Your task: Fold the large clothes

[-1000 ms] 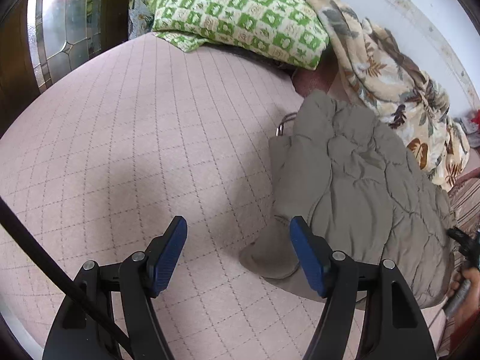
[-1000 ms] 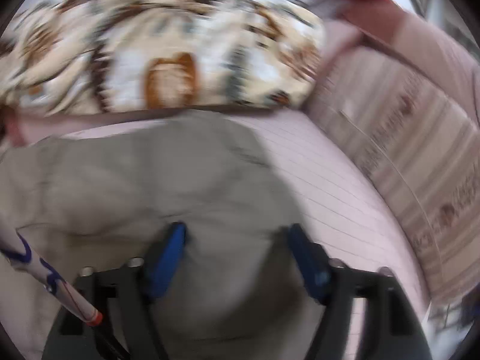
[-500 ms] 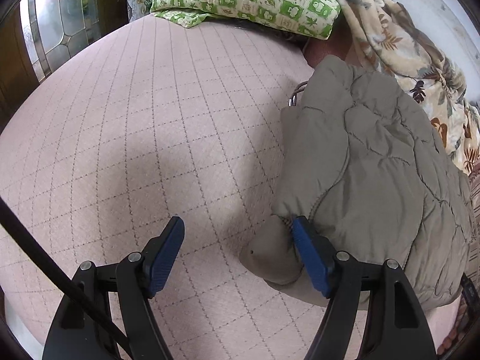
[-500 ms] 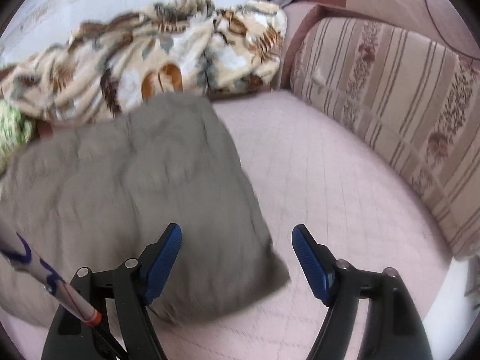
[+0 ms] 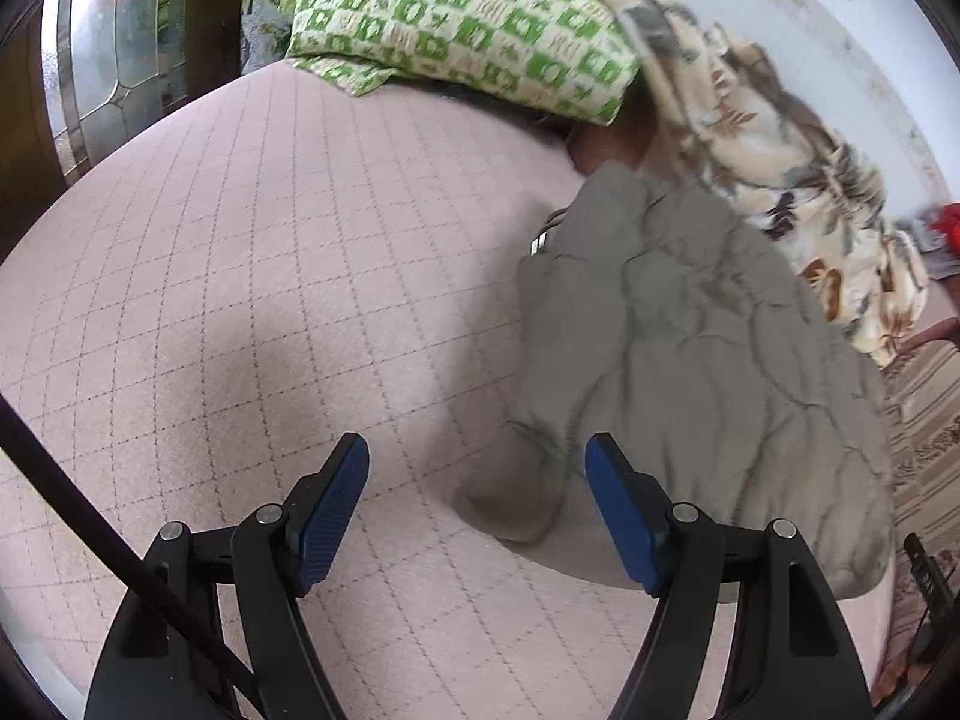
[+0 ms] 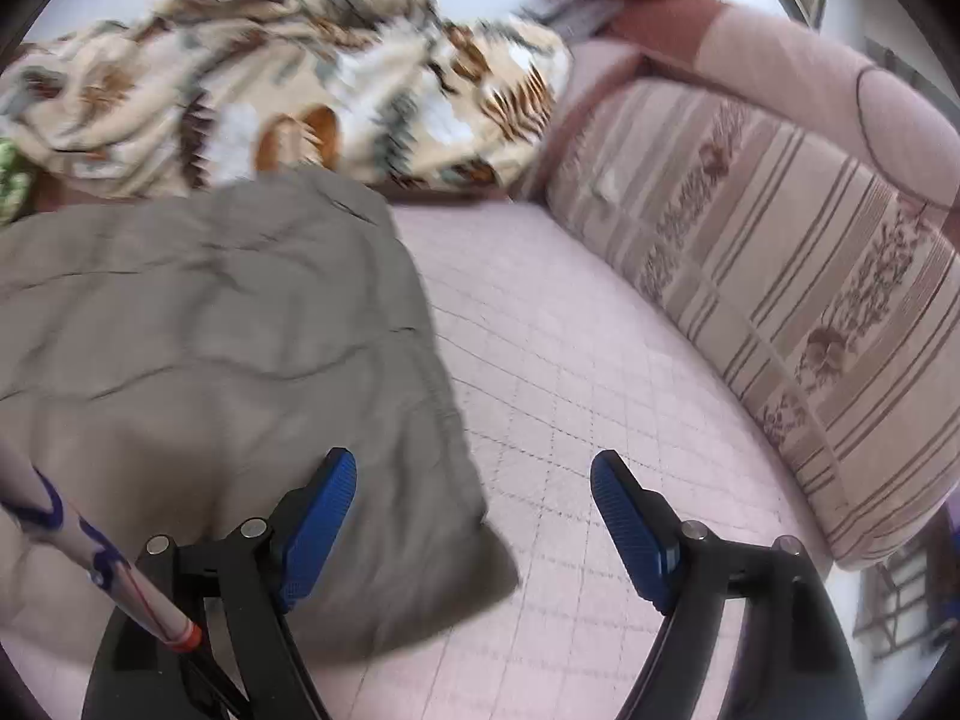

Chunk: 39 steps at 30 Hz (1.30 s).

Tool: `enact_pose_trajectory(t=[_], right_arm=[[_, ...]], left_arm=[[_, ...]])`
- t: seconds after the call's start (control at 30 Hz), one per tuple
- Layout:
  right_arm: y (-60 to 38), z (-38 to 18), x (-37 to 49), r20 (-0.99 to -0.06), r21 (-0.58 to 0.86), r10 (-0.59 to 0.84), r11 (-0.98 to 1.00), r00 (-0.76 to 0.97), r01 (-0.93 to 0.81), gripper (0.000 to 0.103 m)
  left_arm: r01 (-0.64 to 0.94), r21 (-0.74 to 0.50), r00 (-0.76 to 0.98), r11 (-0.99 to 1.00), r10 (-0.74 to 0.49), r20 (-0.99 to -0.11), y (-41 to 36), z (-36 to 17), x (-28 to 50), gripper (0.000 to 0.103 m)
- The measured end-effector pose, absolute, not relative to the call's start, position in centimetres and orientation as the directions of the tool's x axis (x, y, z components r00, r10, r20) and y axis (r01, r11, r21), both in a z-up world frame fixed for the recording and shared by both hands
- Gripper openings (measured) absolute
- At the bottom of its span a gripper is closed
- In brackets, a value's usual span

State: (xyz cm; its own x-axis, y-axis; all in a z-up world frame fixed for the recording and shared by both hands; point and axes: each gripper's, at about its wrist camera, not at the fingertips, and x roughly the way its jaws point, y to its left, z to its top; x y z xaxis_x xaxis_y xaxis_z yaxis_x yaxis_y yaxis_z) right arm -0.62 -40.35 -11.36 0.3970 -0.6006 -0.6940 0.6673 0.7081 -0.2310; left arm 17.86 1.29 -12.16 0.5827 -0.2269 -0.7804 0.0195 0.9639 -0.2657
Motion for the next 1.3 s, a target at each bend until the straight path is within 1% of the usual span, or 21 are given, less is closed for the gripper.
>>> enact_pose_trajectory(t=[0.1,0.2,0.3,0.4,0.57,0.73,0.83,0.9,1.07,1.13,1.2,1.23,1.3], right_arm=[[-37.6,-9.5,-2.5,-0.683,-0.168,-0.556,0.751,0.473,0.639,0.084],[-35.5,-9.1,-3.5,-0.695,-0.121,-0.503,0.786,0.514,0.606,0.084],[-33.9,-9.9,-3.6,-0.708,-0.125,-0.479,0.808,0.519,0.575,0.084],[-33.2,-11.2,-3.4,-0.719,-0.169,-0.488,0.813,0.494,0.557,0.084],[-35.1,-13.5,-2.1,-0.765,-0.166,-0.482,0.788,0.426,0.593,0.084],[-37.5,-14.9,-0.4,-0.822,-0.070,-0.395,0.784,0.409,0.617,0.084],[-38.2,-15.4,0.2,-0.838,-0.073,-0.377,0.794,0.394,0.603,0.086],[-38.5,-15.6,0.4,-0.838,-0.091,-0.383,0.800,0.389,0.592,0.090],[-39.1,-16.2,0.5,-0.842,-0.093,-0.383,0.797,0.381,0.597,0.093],[-38.8,-16.2,0.5,-0.830,-0.121,-0.406,0.800,0.382,0.588,0.093],[-37.5,-15.9,0.6,-0.794,-0.206,-0.472,0.802,0.383,0.561,0.093],[-36.3,-15.6,0.5,-0.764,-0.276,-0.522,0.796,0.380,0.538,0.093],[-34.5,-15.0,0.3,-0.722,-0.357,-0.573,0.789,0.388,0.500,0.093]], left_arm=[[0.039,-0.263,0.595,0.964,-0.233,-0.769,1.0,-11.7,17.4,0.074],[0.045,-0.255,0.604,0.966,-0.230,-0.763,1.0,-11.5,17.0,0.074],[0.045,-0.250,0.612,0.967,-0.225,-0.758,1.3,-11.3,16.7,0.074],[0.037,-0.253,0.615,0.967,-0.222,-0.757,1.8,-11.3,16.7,0.074],[0.022,-0.257,0.613,0.966,-0.216,-0.760,2.2,-11.4,16.8,0.074],[0.030,-0.242,0.614,0.970,-0.209,-0.761,1.8,-11.3,16.9,0.074],[0.041,-0.240,0.609,0.970,-0.215,-0.764,1.4,-11.3,17.0,0.074],[0.048,-0.239,0.607,0.970,-0.219,-0.764,1.1,-11.3,17.0,0.074],[0.058,-0.226,0.607,0.972,-0.214,-0.765,0.6,-11.3,16.9,0.074],[0.058,-0.231,0.603,0.971,-0.218,-0.768,0.6,-11.4,16.9,0.074],[0.058,-0.233,0.602,0.971,-0.220,-0.768,0.7,-11.3,16.8,0.074],[0.058,-0.232,0.603,0.971,-0.219,-0.767,0.7,-11.3,16.8,0.074],[0.057,-0.232,0.608,0.971,-0.218,-0.763,0.9,-11.2,16.7,0.074]])
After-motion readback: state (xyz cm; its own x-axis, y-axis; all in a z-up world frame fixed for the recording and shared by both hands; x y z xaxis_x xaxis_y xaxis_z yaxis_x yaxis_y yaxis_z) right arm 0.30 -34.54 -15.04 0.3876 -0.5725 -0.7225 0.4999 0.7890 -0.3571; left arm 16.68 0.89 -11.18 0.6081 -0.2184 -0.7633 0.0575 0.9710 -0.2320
